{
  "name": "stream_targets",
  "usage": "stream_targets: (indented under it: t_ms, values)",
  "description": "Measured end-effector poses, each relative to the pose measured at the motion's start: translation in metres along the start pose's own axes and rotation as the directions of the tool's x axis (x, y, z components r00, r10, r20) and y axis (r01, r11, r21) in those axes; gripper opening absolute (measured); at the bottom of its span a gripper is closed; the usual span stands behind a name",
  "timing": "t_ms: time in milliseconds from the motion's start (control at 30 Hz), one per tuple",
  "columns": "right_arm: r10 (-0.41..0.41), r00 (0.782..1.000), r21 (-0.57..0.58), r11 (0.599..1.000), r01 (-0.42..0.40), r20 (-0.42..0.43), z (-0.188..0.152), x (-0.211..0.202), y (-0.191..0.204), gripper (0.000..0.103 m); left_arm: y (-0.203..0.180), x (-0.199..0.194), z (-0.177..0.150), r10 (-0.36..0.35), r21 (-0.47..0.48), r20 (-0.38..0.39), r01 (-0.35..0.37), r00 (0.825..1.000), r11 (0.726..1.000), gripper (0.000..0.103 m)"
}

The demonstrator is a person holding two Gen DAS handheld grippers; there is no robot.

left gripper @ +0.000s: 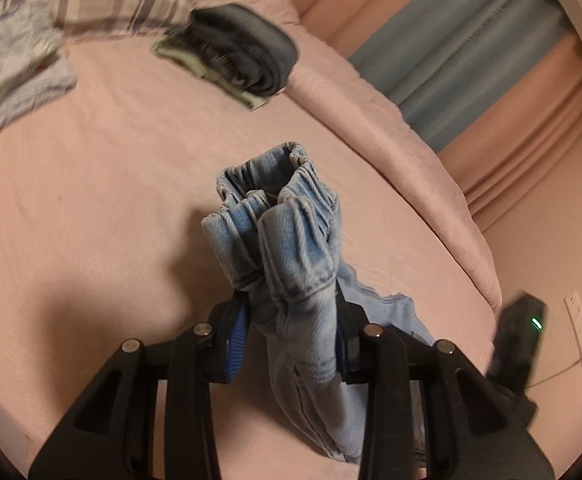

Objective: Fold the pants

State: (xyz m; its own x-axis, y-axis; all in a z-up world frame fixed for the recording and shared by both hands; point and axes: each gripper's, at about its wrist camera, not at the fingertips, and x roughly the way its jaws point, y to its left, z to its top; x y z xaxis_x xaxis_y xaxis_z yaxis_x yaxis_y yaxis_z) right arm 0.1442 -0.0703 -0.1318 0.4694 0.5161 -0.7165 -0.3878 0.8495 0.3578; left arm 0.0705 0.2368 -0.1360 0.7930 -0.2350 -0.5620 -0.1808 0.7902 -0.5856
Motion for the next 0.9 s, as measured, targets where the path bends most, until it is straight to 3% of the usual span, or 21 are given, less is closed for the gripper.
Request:
stream_targets:
  t_ms: [100,200,333,400,433,500,667,733,800,900]
  values:
    - [-0.061,0.996,0.008,0.998,0.062,-0.070,0.004,0.033,-0.005,0.023,-0.013,-0.004,0.000,-0.005,0.055,0.019,0.004,1.000,0.998,0.031]
    - [-0.074,0.996,-0.022,0.997,0.073,-0.040,-0.001,0.036,-0.004,0.024,-0.030,-0.009,-0.002,0.002,0.124,0.037,-0.007,0.999,0.992,0.030]
    - [-0.020,0.998,0.055,0.998,0.023,-0.052,-0.004,0.022,-0.011,0.024,-0.052,-0.014,-0.005,-0.001,0.205,0.052,-0.010,0.999,0.979,0.030]
    - [0.054,0.998,0.111,0.993,-0.050,-0.028,-0.009,0.006,-0.020,0.024,-0.062,-0.016,-0.008,0.004,0.242,0.054,-0.017,0.999,0.970,0.030]
    - [0.075,0.997,0.126,0.989,-0.072,-0.014,-0.011,-0.002,-0.025,0.025,-0.066,-0.016,-0.009,0.000,0.256,0.055,-0.014,0.999,0.967,0.030]
    - [0.108,0.994,0.164,0.981,-0.107,0.001,-0.017,-0.015,-0.033,0.044,-0.075,-0.015,-0.012,0.000,0.286,0.053,-0.015,0.999,0.958,0.030]
    - [0.271,0.961,0.320,0.906,-0.276,0.062,-0.039,-0.041,-0.062,0.047,-0.097,-0.014,-0.021,-0.012,0.351,0.041,-0.003,0.999,0.936,0.030]
    - [0.341,0.934,0.376,0.856,-0.355,0.106,-0.047,-0.049,-0.073,0.051,-0.105,-0.012,-0.024,-0.020,0.375,0.030,0.007,0.999,0.927,0.030]
    - [0.401,0.902,0.436,0.792,-0.428,0.156,-0.057,-0.057,-0.084,0.064,-0.113,-0.010,-0.029,-0.024,0.399,0.016,0.016,1.000,0.917,0.030]
    - [0.431,0.873,0.477,0.732,-0.486,0.228,-0.067,-0.072,-0.094,0.065,-0.126,-0.004,-0.039,-0.033,0.437,-0.015,0.036,0.999,0.899,0.030]
